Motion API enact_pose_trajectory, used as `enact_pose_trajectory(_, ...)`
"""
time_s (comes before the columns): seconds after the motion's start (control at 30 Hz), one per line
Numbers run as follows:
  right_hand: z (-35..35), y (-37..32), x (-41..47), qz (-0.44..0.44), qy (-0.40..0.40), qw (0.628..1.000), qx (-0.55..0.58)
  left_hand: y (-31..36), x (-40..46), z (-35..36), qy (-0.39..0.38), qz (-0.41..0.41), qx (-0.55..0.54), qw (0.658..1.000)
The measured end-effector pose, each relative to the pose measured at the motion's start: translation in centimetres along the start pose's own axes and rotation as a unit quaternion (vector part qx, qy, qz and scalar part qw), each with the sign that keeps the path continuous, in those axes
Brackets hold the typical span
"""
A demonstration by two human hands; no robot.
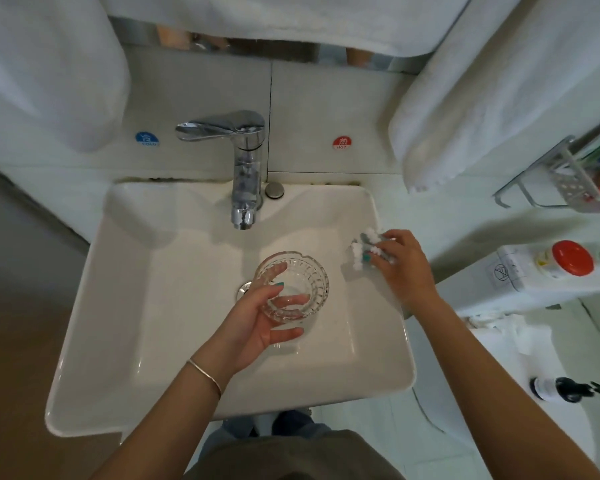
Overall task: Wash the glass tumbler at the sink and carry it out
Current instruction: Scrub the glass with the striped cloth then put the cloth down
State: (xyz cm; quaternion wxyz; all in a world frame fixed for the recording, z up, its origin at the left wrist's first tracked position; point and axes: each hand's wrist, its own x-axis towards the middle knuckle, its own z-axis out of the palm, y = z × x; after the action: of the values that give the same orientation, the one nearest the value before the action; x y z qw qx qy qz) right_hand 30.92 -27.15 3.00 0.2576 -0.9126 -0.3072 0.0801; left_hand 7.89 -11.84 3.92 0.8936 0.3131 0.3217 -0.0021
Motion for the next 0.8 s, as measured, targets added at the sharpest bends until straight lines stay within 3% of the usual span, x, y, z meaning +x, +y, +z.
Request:
enact_pose_trajectory(0.17,-1.9,-2.5,-2.4,-0.039,0.056,0.997,0.035,-0.1,-0.3,1.2,-0.002,0.011,-0.006,1.0)
enact_pose_trajectory(0.33,-2.0,-6.7,-4.7,-0.068,0.148,0.975,0.151,0.3,-1.1,2.9,-0.009,0.042,0.036,0.998)
enact_pose_trajectory(0.43,-1.4,-9.5,-6.1,-0.111,0.103,0.971,0.185,0.4,-1.3,3.4,-0.012,0.065,0.069,0.995)
enact_pose_trajectory(0.6,0.4,-10.4,-7.5,-0.182,0.014,0.975,0.124,0.5,-1.2,3.4,-0.026,0.097,0.056,0.993)
enact_pose_trajectory(0.8,1.6,-9.7,-7.4,-0.225,0.075,0.969,0.075,0.2,-1.3,3.9,-0.041,0.102,0.009,0.994)
